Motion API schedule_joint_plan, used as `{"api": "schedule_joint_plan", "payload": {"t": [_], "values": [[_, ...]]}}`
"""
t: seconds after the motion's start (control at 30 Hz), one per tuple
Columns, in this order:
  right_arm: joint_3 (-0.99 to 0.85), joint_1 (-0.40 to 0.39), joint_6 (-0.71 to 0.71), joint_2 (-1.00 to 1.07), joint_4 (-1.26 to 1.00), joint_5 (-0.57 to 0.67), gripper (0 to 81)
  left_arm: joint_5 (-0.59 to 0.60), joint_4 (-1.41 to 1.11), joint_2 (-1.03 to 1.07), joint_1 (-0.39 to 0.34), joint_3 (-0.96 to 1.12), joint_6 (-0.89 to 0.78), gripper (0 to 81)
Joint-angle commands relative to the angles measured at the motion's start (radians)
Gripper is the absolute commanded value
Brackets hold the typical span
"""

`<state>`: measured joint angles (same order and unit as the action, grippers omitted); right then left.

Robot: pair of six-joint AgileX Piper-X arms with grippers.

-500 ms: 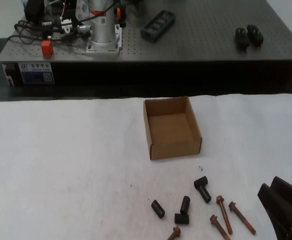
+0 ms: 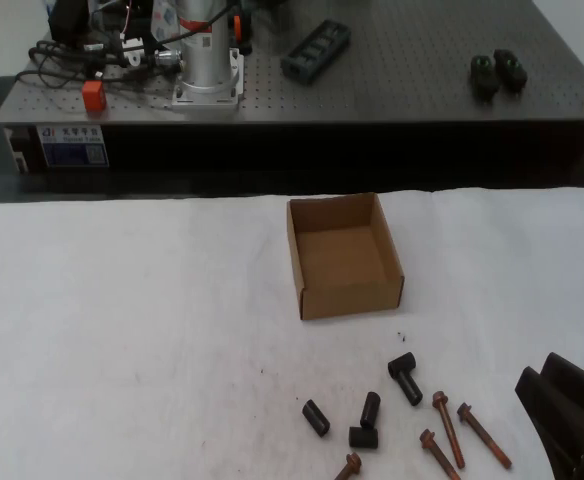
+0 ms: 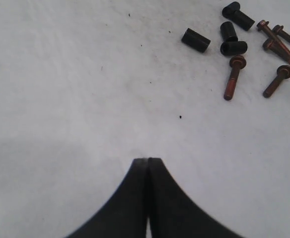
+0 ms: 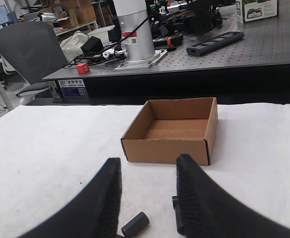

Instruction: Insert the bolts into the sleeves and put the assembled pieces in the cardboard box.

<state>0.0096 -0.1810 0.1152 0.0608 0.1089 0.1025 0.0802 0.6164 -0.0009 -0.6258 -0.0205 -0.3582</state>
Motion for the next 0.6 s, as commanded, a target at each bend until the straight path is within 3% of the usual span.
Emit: {"api": "schedule_joint_plan", "payload": {"t": [0.0, 0.57], "values": [[-0.010, 0.004, 0.005, -0.007, -0.002, -0.001, 28.1, -0.009, 0.001, 0.001, 0.002, 0.020, 0.001, 0.6], [-0.010, 0.004, 0.005, -0.007, -0.002, -0.001, 28.1, -0.009, -0.007, 0.001, 0.002, 0.020, 0.000, 0.6]]}}
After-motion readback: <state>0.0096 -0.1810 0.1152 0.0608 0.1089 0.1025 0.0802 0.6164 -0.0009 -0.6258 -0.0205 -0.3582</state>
